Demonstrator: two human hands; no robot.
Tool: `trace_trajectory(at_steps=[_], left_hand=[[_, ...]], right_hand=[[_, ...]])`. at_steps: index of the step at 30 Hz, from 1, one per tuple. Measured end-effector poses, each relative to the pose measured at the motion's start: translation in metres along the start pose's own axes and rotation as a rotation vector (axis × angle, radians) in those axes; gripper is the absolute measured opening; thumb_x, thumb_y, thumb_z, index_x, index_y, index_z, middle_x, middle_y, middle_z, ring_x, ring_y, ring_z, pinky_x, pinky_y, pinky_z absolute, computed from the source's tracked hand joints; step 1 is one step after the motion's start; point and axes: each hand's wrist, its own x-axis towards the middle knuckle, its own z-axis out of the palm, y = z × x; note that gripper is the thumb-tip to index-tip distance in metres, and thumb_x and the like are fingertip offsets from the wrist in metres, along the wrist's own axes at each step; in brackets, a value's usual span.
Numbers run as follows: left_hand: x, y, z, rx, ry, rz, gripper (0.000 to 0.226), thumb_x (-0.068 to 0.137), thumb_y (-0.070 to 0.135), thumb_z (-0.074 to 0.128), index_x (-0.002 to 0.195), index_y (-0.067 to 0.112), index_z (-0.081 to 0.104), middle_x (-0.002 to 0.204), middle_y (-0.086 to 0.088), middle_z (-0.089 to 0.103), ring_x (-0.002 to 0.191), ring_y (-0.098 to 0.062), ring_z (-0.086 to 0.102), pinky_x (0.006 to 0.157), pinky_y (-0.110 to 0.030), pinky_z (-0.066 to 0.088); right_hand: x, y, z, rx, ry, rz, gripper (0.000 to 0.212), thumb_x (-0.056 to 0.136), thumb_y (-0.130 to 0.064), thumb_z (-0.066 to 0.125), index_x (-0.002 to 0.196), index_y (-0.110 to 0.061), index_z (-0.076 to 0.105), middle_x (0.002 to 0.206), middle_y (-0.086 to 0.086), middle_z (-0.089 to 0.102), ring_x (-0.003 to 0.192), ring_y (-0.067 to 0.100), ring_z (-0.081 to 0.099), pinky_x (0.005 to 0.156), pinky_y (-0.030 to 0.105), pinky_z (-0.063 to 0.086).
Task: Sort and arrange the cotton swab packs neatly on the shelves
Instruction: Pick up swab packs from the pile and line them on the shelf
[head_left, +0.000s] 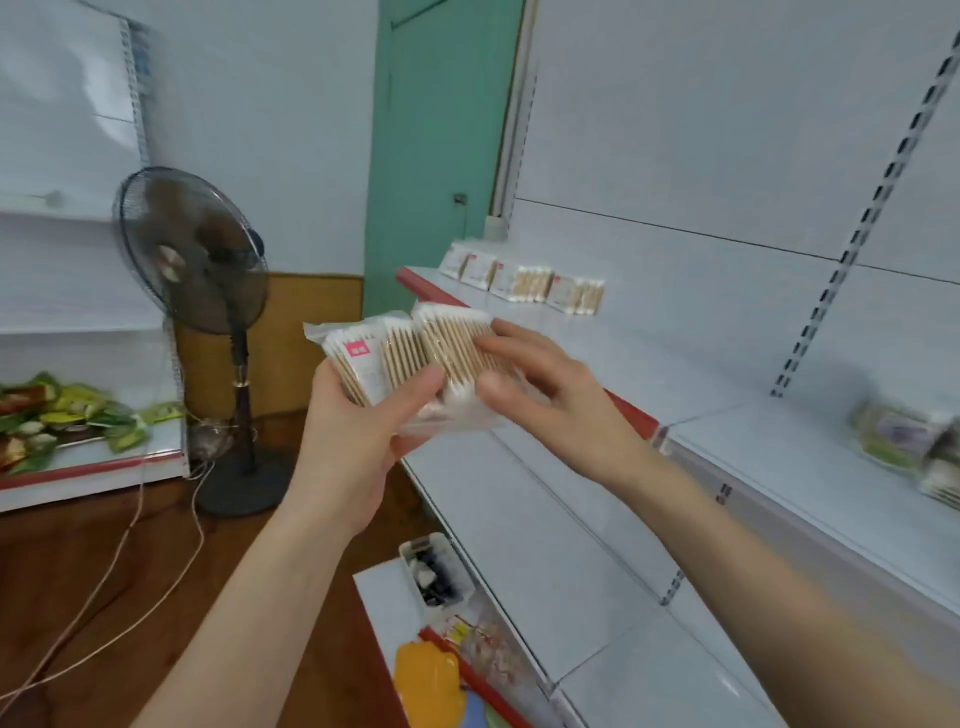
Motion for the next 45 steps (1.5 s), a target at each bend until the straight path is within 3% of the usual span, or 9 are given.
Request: trace_trajectory(at_steps=[2, 5, 15, 20, 27, 29, 31, 37, 45], left_hand=[[0.028, 0.006, -0.037, 0.021, 0.046, -0.005, 0.074, 0.062, 0.022, 0.073, 0.132, 0.019, 0.047, 0.118, -0.004, 0.065, 0.103, -0.020, 0.066, 0.077, -0.037, 0.058], [0.061, 0.007, -0.080, 0.034, 0.075, -0.020, 0.067, 0.067, 0.020, 0.070, 0.131, 0.020, 0.048, 0.115, -0.002, 0.066, 0.101, -0.017, 0.067, 0.074, -0.033, 0.058], [0.192, -0.013, -0.178, 0.152, 0.260, 0.019, 0.073, 0.064, 0.018, 0.073, 0.131, 0.022, 0.043, 0.115, 0.001, 0.065, 0.101, -0.016, 0.066, 0.073, -0.033, 0.059], [0.289, -0.026, -0.196, 0.243, 0.226, 0.036, 0.066, 0.070, 0.015, 0.073, 0.129, 0.020, 0.044, 0.116, -0.003, 0.064, 0.103, -0.021, 0.065, 0.084, -0.045, 0.056], [0.397, -0.042, -0.208, 0.233, 0.185, 0.007, 0.065, 0.070, 0.017, 0.074, 0.128, 0.024, 0.045, 0.114, 0.002, 0.064, 0.102, -0.018, 0.065, 0.084, -0.043, 0.055], [0.425, -0.048, -0.207, 0.206, 0.148, -0.016, 0.064, 0.066, 0.020, 0.073, 0.125, 0.024, 0.048, 0.111, 0.002, 0.065, 0.098, -0.016, 0.066, 0.081, -0.039, 0.056], [0.454, -0.058, -0.200, 0.178, 0.081, -0.037, 0.066, 0.061, 0.024, 0.073, 0.122, 0.024, 0.049, 0.108, 0.004, 0.066, 0.094, -0.013, 0.067, 0.077, -0.033, 0.057], [0.530, -0.097, -0.167, 0.123, -0.204, -0.172, 0.050, 0.073, 0.012, 0.073, 0.118, 0.018, 0.053, 0.105, 0.000, 0.068, 0.094, -0.016, 0.068, 0.074, -0.033, 0.055], [0.566, -0.126, -0.111, -0.008, -0.522, -0.288, 0.056, 0.056, 0.021, 0.072, 0.110, 0.015, 0.056, 0.094, 0.002, 0.072, 0.084, -0.016, 0.071, 0.067, -0.030, 0.059]], right_hand=[[0.034, 0.002, 0.032, -0.079, -0.098, -0.014, 0.072, 0.068, -0.048, 0.067, 0.133, -0.025, 0.046, 0.132, -0.016, 0.037, 0.128, 0.002, 0.035, 0.108, 0.023, 0.030], [0.081, 0.011, 0.073, -0.083, -0.080, -0.020, 0.058, 0.075, -0.029, 0.074, 0.128, -0.021, 0.051, 0.121, -0.014, 0.048, 0.111, 0.006, 0.050, 0.097, 0.027, 0.046], [0.242, 0.075, 0.130, 0.286, 0.083, 0.148, 0.008, 0.096, -0.020, 0.044, 0.093, -0.024, 0.050, 0.082, -0.001, 0.068, 0.063, 0.012, 0.065, 0.051, 0.022, 0.048], [0.323, 0.126, 0.141, 0.284, 0.033, 0.221, 0.007, 0.096, -0.027, 0.046, 0.092, -0.026, 0.053, 0.069, -0.008, 0.069, 0.058, 0.007, 0.062, 0.051, 0.018, 0.047], [0.413, 0.178, 0.150, 0.221, 0.124, 0.298, 0.016, 0.091, -0.032, 0.055, 0.090, -0.017, 0.049, 0.088, 0.009, 0.068, 0.065, 0.015, 0.063, 0.058, 0.027, 0.051], [0.428, 0.191, 0.147, 0.270, 0.167, 0.337, 0.017, 0.091, -0.028, 0.056, 0.093, -0.012, 0.050, 0.091, 0.015, 0.068, 0.072, 0.022, 0.067, 0.068, 0.036, 0.055], [0.436, 0.199, 0.140, 0.334, 0.250, 0.370, 0.012, 0.093, -0.019, 0.054, 0.096, -0.008, 0.049, 0.076, 0.005, 0.069, 0.061, 0.009, 0.065, 0.058, 0.023, 0.054], [0.435, 0.229, 0.098, 0.065, 0.464, 0.517, 0.010, 0.091, -0.019, 0.057, 0.100, -0.016, 0.053, 0.087, 0.008, 0.066, 0.066, 0.013, 0.061, 0.060, 0.023, 0.051], [0.374, 0.216, 0.035, -0.142, 0.830, 0.652, 0.015, 0.091, -0.013, 0.056, 0.100, -0.025, 0.056, 0.083, 0.000, 0.061, 0.069, 0.012, 0.059, 0.060, 0.021, 0.048]])
